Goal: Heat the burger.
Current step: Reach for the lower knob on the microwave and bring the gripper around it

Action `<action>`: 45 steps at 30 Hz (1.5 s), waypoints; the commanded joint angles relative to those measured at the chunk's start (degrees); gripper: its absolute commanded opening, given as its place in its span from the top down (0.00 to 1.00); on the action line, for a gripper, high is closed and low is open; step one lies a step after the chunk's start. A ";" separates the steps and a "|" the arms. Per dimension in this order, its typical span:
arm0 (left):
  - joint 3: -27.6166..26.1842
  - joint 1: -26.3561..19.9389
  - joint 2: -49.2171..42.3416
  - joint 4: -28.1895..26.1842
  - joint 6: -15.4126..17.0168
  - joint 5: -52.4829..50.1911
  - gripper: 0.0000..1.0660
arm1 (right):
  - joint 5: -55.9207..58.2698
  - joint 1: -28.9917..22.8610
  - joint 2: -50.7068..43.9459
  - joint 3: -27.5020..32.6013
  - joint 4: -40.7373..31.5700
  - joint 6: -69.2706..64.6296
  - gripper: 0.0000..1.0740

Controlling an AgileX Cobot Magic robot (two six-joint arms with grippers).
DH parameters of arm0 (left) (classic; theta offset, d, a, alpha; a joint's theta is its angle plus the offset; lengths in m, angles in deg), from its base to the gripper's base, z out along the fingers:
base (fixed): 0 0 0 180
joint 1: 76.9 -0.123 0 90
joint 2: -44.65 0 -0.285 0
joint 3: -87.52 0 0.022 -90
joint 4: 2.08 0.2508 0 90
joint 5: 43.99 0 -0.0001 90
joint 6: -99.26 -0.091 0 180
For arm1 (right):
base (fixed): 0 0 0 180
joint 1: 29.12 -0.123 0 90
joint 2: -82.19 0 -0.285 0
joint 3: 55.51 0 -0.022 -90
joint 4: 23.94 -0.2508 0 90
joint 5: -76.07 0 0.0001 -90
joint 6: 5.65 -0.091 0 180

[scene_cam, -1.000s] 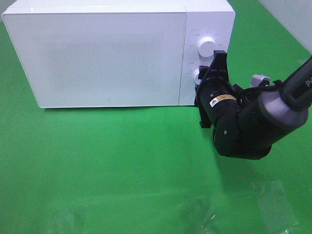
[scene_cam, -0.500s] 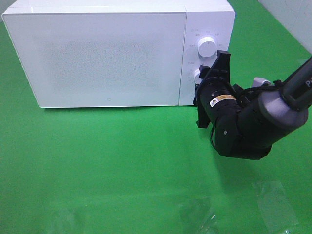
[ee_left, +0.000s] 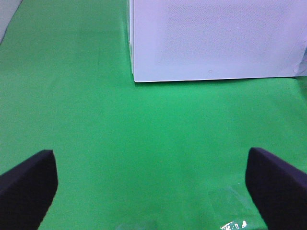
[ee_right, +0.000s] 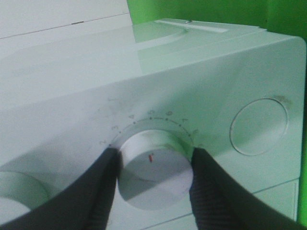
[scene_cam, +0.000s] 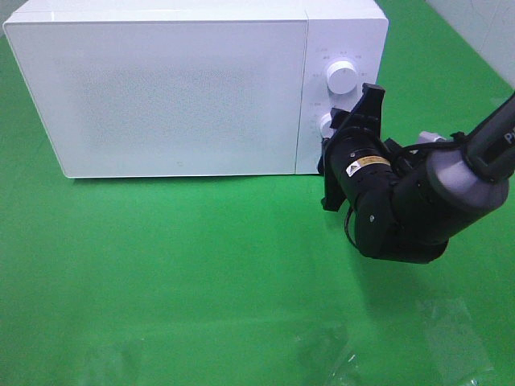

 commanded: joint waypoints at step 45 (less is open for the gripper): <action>0.17 -0.11 -0.46 -0.06 0.11 -0.52 0.06 | -9.85 -0.29 -3.84 3.78 4.01 10.37 0.36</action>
